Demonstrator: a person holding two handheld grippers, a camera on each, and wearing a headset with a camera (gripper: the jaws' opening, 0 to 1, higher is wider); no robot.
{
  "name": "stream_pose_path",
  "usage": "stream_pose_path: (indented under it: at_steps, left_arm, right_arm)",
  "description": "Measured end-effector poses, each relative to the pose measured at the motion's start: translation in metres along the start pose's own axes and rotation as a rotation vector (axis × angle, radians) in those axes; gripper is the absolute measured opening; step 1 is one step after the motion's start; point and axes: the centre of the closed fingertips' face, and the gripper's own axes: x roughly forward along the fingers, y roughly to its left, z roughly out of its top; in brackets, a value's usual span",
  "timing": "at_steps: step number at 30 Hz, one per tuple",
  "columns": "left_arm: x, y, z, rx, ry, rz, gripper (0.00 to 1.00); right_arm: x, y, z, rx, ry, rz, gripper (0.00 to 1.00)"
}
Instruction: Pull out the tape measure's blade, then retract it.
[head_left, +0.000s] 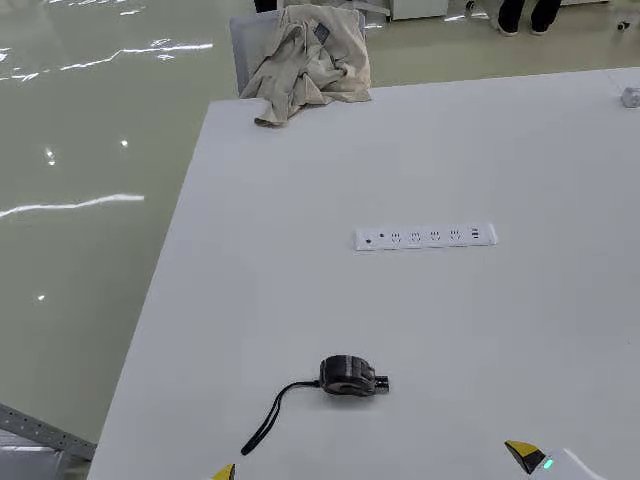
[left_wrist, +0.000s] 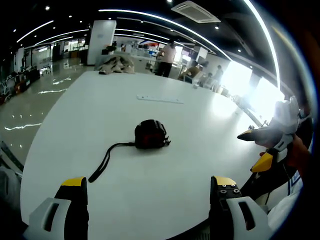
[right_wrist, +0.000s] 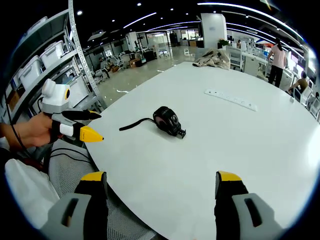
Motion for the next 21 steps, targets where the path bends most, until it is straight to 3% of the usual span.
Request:
stream_pose_path:
  at_steps: [21]
  left_arm:
    - [0.011, -0.001, 0.001, 0.016, 0.012, -0.01, 1.0]
  right_arm:
    - [0.012, -0.002, 0.005, -0.023, 0.008, 0.016, 0.91]
